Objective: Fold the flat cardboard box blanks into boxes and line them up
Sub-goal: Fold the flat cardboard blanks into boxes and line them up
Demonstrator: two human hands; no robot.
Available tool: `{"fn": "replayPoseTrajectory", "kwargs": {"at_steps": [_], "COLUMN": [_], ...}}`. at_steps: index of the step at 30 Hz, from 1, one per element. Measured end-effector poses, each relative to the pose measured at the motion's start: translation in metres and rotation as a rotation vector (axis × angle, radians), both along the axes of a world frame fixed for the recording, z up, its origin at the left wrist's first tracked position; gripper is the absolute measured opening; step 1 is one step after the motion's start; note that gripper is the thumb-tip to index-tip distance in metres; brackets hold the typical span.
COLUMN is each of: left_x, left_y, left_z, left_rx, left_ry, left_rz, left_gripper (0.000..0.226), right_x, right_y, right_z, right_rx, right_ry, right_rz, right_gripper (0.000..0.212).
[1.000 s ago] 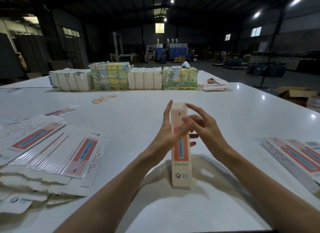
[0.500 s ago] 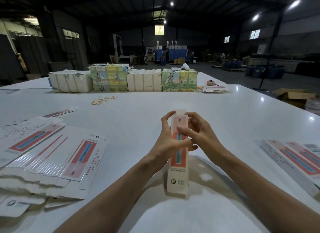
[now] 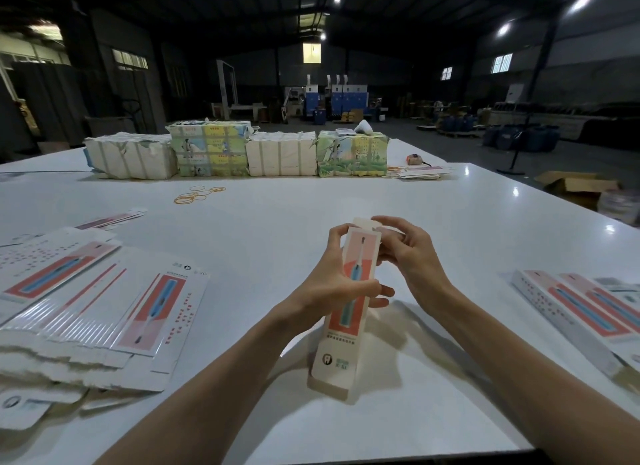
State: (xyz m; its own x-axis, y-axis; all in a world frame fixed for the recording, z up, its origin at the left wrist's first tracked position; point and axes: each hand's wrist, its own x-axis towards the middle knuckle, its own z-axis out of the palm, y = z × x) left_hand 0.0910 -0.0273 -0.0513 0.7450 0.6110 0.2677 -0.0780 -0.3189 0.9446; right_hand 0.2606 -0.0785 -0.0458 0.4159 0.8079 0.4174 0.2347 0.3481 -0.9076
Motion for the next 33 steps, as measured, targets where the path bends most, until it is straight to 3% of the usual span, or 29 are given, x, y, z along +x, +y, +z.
{"fn": "replayPoseTrajectory", "kwargs": {"at_steps": [10, 16, 22, 33], "left_x": [0.000, -0.003, -0.002, -0.001], "left_y": [-0.001, 0.002, 0.003, 0.001], "left_z": [-0.001, -0.003, -0.002, -0.002], "left_rx": [0.027, 0.012, 0.032, 0.071], "left_ry": [-0.006, -0.020, 0.025, 0.034], "left_rz": [0.038, 0.007, -0.042, -0.021], "left_gripper": [0.083, 0.088, 0.092, 0.106], "right_x": [-0.003, -0.007, -0.001, 0.002], "right_y": [-0.009, -0.007, -0.008, -0.012], "right_z": [0.007, 0.014, 0.015, 0.021], "right_rx": [0.118, 0.031, -0.039, -0.053], "right_ry": [-0.216, -0.059, 0.103, 0.112], "right_rz": [-0.015, 0.075, 0.116, 0.095], "right_gripper": [0.016, 0.024, 0.018, 0.018]}}
